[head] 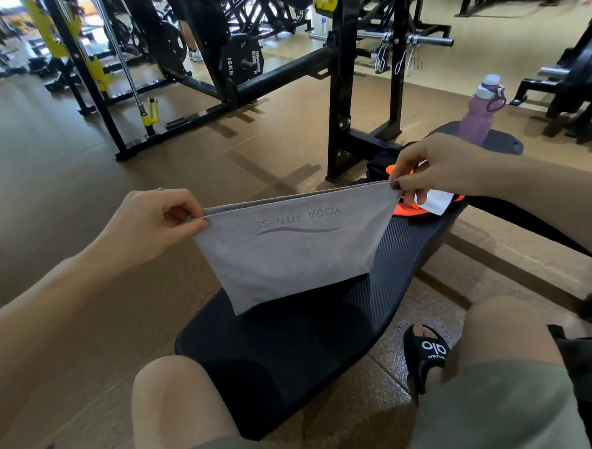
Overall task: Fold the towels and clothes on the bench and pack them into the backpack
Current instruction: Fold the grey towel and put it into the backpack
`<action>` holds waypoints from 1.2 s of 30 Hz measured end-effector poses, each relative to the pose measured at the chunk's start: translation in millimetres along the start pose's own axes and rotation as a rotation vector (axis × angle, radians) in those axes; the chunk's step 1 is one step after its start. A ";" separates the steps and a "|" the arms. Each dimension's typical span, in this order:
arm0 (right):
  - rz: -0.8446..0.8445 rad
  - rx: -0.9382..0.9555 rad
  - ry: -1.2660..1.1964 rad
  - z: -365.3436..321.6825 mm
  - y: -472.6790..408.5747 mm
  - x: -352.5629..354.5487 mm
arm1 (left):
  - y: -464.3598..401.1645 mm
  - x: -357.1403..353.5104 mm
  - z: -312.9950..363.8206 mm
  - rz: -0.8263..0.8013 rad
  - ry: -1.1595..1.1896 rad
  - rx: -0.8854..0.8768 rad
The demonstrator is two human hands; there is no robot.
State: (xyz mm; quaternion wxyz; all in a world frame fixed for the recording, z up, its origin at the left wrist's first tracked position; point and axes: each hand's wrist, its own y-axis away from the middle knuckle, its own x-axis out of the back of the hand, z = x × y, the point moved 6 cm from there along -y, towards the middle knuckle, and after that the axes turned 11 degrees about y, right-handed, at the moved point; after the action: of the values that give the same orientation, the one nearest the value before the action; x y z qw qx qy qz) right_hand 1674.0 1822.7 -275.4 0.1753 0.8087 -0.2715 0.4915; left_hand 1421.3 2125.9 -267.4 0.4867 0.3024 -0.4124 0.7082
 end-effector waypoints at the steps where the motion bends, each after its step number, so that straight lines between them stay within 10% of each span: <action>1: 0.015 0.003 0.020 1.2 -0.2 0.2 | 0.3 0.2 -0.5 -0.006 0.015 0.006; 28: 0.104 0.036 0.393 1.7 -64.1 -21.2 | -22.9 -24.0 -24.7 0.020 -0.351 0.014; 36: 0.679 0.066 0.242 -31.0 -92.2 9.5 | -42.6 35.4 -26.2 0.369 -0.351 0.117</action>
State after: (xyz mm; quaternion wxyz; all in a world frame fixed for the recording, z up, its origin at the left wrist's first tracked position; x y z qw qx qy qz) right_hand 1712.2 1910.2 -254.3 0.0070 0.6136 -0.4858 0.6225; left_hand 1448.4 2172.4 -238.1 0.2517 0.3680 -0.4971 0.7444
